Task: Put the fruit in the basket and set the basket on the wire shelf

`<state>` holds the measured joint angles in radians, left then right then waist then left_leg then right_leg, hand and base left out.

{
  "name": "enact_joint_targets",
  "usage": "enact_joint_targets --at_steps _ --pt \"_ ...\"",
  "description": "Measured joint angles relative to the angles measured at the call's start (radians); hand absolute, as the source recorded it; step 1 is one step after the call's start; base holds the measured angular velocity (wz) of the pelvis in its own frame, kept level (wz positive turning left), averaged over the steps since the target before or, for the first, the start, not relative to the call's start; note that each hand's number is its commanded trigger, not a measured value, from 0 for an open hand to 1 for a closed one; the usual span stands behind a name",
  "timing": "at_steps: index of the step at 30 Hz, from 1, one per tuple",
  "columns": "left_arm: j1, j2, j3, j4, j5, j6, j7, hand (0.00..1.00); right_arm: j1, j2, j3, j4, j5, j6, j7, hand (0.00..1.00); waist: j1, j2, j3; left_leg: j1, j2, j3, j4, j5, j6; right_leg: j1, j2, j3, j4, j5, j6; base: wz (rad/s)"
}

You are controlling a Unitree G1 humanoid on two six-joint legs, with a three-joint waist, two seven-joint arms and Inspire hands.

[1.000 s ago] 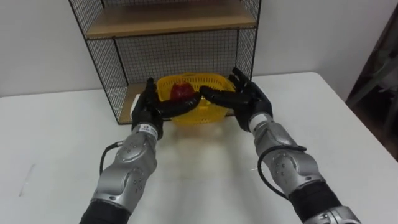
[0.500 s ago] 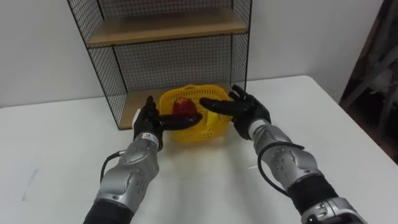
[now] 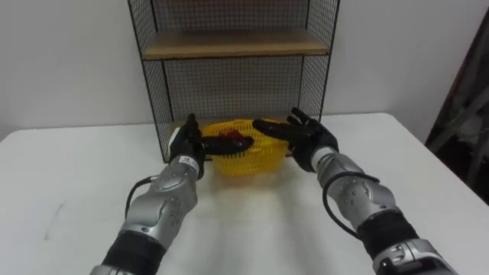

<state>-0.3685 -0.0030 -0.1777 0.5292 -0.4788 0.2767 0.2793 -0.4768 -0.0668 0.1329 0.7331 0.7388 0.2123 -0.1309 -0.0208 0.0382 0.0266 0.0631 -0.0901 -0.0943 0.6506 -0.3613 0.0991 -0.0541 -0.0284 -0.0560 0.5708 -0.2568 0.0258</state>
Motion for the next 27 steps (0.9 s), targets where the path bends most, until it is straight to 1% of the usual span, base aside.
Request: enact_joint_targets --at_steps 1,3,4,6,7,8,10,11,12,13,14,16,18,20,23,25,27 --pt "-0.002 -0.001 0.0 0.002 0.0 0.002 -0.01 0.0 -0.003 0.0 -0.012 0.005 0.005 0.0 -0.001 0.0 0.004 0.007 -0.0047 -0.002 -0.002 0.0 0.0 -0.003 -0.003 0.001 -0.001 -0.002 0.0 0.016 -0.006 0.17" --pt "-0.009 0.005 0.0 0.002 0.0 0.003 -0.015 0.0 -0.008 0.001 -0.019 0.005 0.024 0.001 -0.007 0.0 0.01 0.006 -0.0036 -0.002 -0.006 -0.002 0.001 -0.006 -0.011 -0.001 -0.006 -0.003 -0.001 0.054 -0.015 0.06" --pt "-0.013 0.008 0.007 0.002 0.0 0.003 -0.018 0.0 -0.012 0.003 -0.02 0.005 0.041 0.002 -0.011 0.0 0.017 0.003 -0.0053 -0.005 -0.008 -0.006 0.001 -0.015 -0.01 -0.004 -0.008 -0.008 -0.002 0.072 -0.021 0.09" --pt "-0.021 0.008 0.019 0.002 0.0 0.003 -0.026 0.0 -0.019 0.003 -0.033 0.003 0.061 0.001 -0.012 0.0 0.018 -0.003 -0.0084 -0.011 -0.004 -0.025 -0.002 -0.019 -0.018 -0.002 -0.009 -0.032 -0.015 0.076 -0.028 0.19" --pt "-0.032 0.008 0.02 0.002 0.001 0.003 -0.028 0.0 -0.027 0.0 -0.045 0.003 0.087 0.001 -0.014 0.0 0.02 -0.011 -0.0081 -0.012 -0.001 -0.033 -0.011 -0.017 -0.023 0.002 -0.008 -0.042 -0.026 0.081 -0.034 0.21" --pt "-0.04 0.008 0.026 0.003 0.001 0.003 -0.033 0.0 -0.039 -0.002 -0.048 0.003 0.087 0.001 -0.019 0.0 0.023 -0.014 -0.0084 -0.012 0.007 -0.039 -0.018 -0.018 -0.027 0.008 -0.006 -0.057 -0.04 0.091 -0.039 0.13" --pt "-0.042 0.009 0.039 0.005 0.0 0.002 -0.046 0.0 -0.05 -0.001 -0.047 0.003 0.085 -0.002 -0.019 0.0 0.024 -0.02 -0.0075 0.004 0.013 -0.049 -0.037 -0.016 -0.027 0.027 -0.004 -0.072 -0.056 0.099 -0.052 0.13" --pt "-0.041 0.01 0.039 0.006 -0.001 0.002 -0.053 0.0 -0.051 -0.003 -0.047 0.003 0.084 -0.006 -0.019 0.0 0.026 -0.024 -0.0054 0.015 0.016 -0.051 -0.046 -0.015 -0.026 0.04 -0.002 -0.077 -0.064 0.097 -0.053 0.15" --pt "-0.044 0.01 0.04 0.006 -0.001 0.002 -0.055 0.0 -0.055 -0.003 -0.048 0.003 0.081 -0.008 -0.019 0.0 0.026 -0.024 -0.0025 0.016 0.019 -0.051 -0.048 -0.016 -0.026 0.042 0.0 -0.079 -0.068 0.096 -0.054 0.1" --pt "-0.051 0.011 0.043 0.006 -0.001 0.001 -0.055 0.0 -0.059 -0.001 -0.047 0.003 0.081 -0.016 -0.018 0.0 0.026 -0.028 0.0068 0.016 0.023 -0.052 -0.051 -0.016 -0.027 0.046 0.003 -0.082 -0.078 0.099 -0.055 0.06" --pt "-0.053 0.012 0.046 0.006 0.0 0.001 -0.055 0.0 -0.059 0.001 -0.046 0.003 0.081 -0.018 -0.018 0.0 0.026 -0.027 0.0143 0.016 0.028 -0.055 -0.051 -0.016 -0.027 0.054 0.009 -0.085 -0.094 0.105 -0.054 0.05" --pt "-0.053 0.015 0.045 0.013 0.0 0.001 -0.054 0.0 -0.057 0.009 -0.044 0.003 0.081 -0.018 -0.018 0.0 0.024 -0.024 0.0173 0.017 0.032 -0.056 -0.051 -0.016 -0.028 0.065 0.015 -0.086 -0.117 0.117 -0.051 0.02" --pt "-0.053 0.015 0.044 0.019 -0.008 0.001 -0.052 0.0 -0.051 0.011 -0.042 0.003 0.079 -0.018 -0.018 0.0 0.018 -0.024 0.0169 0.024 0.03 -0.065 -0.052 -0.017 -0.03 0.08 0.016 -0.089 -0.134 0.118 -0.046 0.13" --pt "-0.053 0.015 0.037 0.019 -0.019 0.001 -0.043 0.0 -0.047 0.012 -0.036 0.003 0.077 -0.018 -0.019 0.0 0.011 -0.023 0.0167 0.04 0.027 -0.073 -0.071 -0.007 -0.028 0.104 0.015 -0.094 -0.166 0.122 -0.036 0.11" --pt "-0.053 0.021 0.034 0.019 -0.02 0.001 -0.039 0.0 -0.044 0.021 -0.019 0.003 0.059 -0.018 -0.02 0.0 -0.002 -0.023 0.0156 0.046 0.026 -0.073 -0.094 0.008 -0.028 0.116 0.014 -0.096 -0.197 0.143 -0.035 0.0" --pt "-0.053 0.021 0.024 0.019 -0.019 0.001 -0.031 0.0 -0.037 0.021 0.001 0.003 0.039 -0.019 -0.024 0.0 -0.004 -0.023 0.0148 0.053 0.026 -0.073 -0.097 0.008 -0.028 0.119 0.012 -0.099 -0.195 0.143 -0.036 0.0" --pt "-0.053 0.02 0.008 0.019 -0.018 0.001 -0.027 0.0 -0.028 0.021 0.005 0.003 0.019 -0.019 -0.036 0.0 -0.003 -0.024 0.0105 0.054 0.025 -0.073 -0.097 0.009 -0.027 0.12 0.01 -0.103 -0.192 0.142 -0.036 0.02"
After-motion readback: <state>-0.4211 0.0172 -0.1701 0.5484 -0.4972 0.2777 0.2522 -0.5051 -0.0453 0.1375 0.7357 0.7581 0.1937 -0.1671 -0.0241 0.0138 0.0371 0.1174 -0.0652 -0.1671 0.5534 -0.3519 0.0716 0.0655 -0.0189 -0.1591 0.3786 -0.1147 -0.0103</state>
